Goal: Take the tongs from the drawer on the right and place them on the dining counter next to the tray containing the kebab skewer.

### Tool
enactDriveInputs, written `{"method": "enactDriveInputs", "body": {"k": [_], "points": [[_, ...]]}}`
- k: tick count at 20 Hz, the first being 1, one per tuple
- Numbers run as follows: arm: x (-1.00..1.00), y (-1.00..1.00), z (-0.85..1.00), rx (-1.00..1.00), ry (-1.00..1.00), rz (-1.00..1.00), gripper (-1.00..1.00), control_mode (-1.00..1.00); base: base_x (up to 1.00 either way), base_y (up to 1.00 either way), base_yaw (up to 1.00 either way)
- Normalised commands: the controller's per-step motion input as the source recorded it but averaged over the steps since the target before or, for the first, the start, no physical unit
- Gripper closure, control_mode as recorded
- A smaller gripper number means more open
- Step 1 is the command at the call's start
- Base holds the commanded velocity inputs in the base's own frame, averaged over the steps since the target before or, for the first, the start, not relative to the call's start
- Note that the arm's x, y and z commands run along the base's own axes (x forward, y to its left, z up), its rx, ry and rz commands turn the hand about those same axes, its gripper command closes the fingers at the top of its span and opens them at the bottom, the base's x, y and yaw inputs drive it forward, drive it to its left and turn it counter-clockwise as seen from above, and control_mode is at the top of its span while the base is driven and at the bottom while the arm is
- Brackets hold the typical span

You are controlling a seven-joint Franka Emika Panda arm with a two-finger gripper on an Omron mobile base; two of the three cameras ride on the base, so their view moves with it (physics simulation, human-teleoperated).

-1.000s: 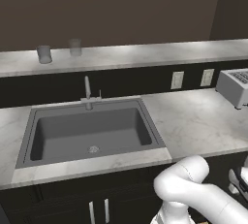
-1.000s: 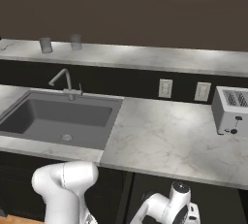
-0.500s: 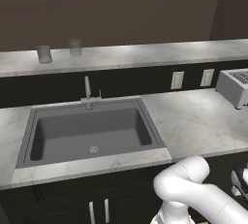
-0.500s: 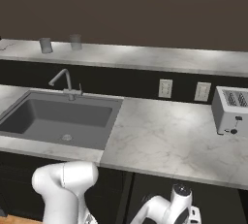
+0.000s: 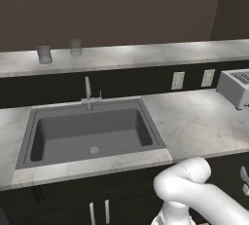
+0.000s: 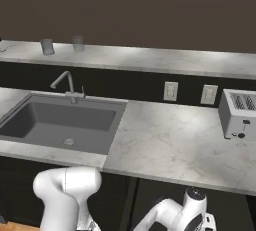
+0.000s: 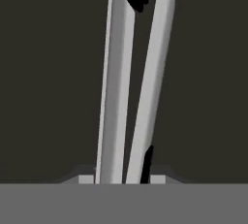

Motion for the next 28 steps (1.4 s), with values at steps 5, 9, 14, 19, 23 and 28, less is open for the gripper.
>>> {"method": "enactDriveInputs", "body": {"k": [5, 9, 14, 19, 23, 28], "points": [[-0.29, -0.04, 0.53, 0.02, 0.12, 0.0, 1.0, -1.0, 0.0, 0.0, 0.0], [-0.23, -0.01, 0.59, 0.03, 0.03, 0.0, 1.0, -1.0, 0.0, 0.0, 0.0], [-0.14, 0.0, 0.67, 0.06, 0.0, 0.0, 1.0, -1.0, 0.0, 0.0, 0.0], [-0.15, 0.04, 0.6, 0.07, 0.0, 0.0, 1.0, -1.0, 0.0, 0.0, 0.0], [-0.11, 0.24, 0.54, 0.02, 0.0, -0.03, 1.0, -1.0, 0.0, 0.0, 0.0], [0.0, 0.31, 0.61, 0.0, 0.0, -0.08, 1.0, -1.0, 0.0, 0.0, 0.0]]}}
